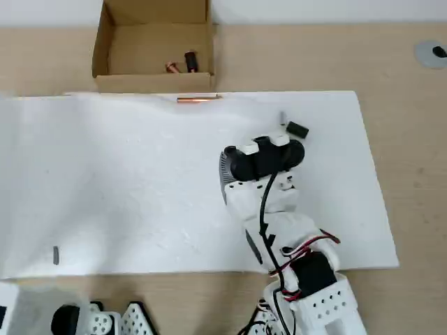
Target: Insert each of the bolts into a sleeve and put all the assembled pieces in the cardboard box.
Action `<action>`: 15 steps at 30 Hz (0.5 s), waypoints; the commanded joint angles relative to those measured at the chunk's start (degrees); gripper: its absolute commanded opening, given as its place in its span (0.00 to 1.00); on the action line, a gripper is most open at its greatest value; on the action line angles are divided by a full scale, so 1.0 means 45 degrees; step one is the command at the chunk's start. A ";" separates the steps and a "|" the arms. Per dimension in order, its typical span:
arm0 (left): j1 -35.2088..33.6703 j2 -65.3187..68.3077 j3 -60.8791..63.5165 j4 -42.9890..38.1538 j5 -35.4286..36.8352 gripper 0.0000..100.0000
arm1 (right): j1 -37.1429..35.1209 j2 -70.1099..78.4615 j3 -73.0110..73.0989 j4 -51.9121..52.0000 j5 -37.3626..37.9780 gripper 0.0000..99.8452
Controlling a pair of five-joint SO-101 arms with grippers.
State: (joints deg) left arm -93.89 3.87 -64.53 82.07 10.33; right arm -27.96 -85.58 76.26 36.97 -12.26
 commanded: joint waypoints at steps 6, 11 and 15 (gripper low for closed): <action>-0.4200 0.0830 0.0488 -0.5138 0.1778 0.06 | 0.0127 -0.0107 -0.0088 0.0020 -0.0059 0.01; -0.3126 0.1104 0.0488 -0.3556 0.0547 0.05 | 0.0127 -0.0107 -0.0088 0.0020 -0.0078 0.01; -0.1094 0.1065 0.0371 -0.1055 -0.0684 0.05 | 0.0127 -0.0107 -0.0068 0.0039 -0.0078 0.01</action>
State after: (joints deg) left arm -106.11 9.41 -62.24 70.90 11.47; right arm -27.96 -85.58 76.26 36.97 -12.26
